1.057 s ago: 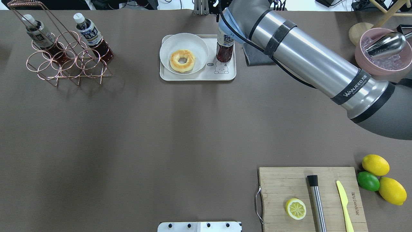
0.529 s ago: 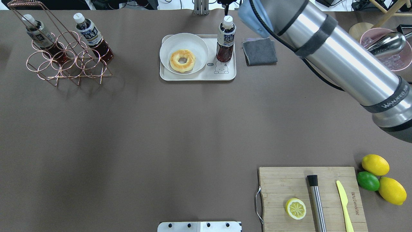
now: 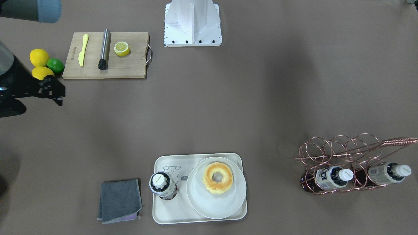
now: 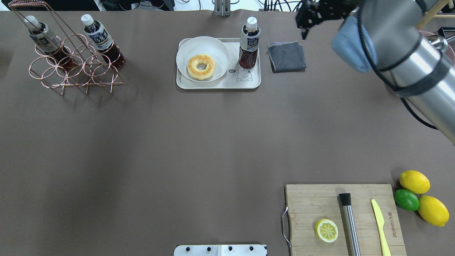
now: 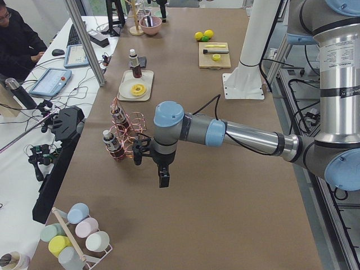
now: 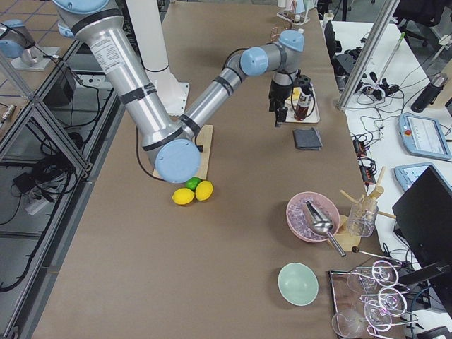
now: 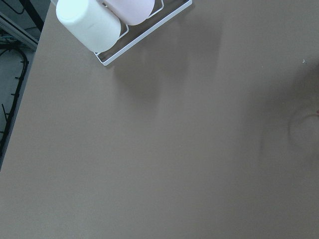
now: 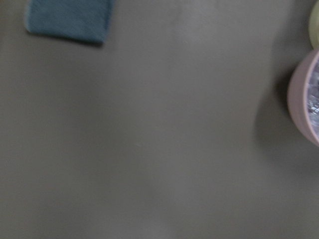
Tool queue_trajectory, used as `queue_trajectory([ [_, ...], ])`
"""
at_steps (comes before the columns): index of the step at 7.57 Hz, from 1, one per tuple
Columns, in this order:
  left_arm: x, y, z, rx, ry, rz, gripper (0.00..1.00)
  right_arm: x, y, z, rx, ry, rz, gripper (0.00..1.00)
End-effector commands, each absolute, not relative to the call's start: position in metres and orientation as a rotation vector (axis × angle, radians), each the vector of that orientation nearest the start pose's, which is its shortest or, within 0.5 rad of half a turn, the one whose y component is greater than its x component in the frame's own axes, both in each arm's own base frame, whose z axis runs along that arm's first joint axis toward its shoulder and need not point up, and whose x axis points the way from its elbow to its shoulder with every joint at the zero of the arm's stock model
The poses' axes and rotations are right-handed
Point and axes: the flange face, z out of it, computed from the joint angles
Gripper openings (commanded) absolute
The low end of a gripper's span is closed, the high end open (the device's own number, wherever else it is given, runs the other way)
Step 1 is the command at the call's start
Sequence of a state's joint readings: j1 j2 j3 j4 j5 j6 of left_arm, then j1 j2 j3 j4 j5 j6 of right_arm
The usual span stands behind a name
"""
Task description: Place tea on tray
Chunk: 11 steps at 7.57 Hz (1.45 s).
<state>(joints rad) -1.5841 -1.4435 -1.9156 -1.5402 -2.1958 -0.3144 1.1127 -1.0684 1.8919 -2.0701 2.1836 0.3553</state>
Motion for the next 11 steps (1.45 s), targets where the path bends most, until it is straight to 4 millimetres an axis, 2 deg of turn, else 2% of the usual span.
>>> queue_trajectory([
  [1,-0.102,-0.423,0.571,0.074,0.662,-0.306,0.98,-0.068,-0.542,0.463,-0.04,-0.622,-0.324,1.0],
  [3,-0.1,-0.41,0.587,0.044,0.736,-0.273,0.98,-0.009,-0.534,0.536,-0.07,-0.626,-0.254,1.0],
  [4,-0.097,-0.408,0.592,0.031,0.737,-0.27,0.98,0.008,-0.532,0.561,-0.069,-0.649,-0.231,1.0],
  [6,-0.085,-0.415,0.596,0.022,0.739,-0.243,0.98,0.046,-0.528,0.597,-0.062,-0.658,-0.236,1.0],
  [8,-0.08,-0.418,0.595,0.021,0.741,-0.226,0.98,0.054,-0.519,0.607,-0.067,-0.691,-0.225,1.0],
  [11,-0.08,-0.418,0.595,0.021,0.739,-0.228,0.98,0.055,-0.521,0.603,-0.058,-0.698,-0.224,1.0],
])
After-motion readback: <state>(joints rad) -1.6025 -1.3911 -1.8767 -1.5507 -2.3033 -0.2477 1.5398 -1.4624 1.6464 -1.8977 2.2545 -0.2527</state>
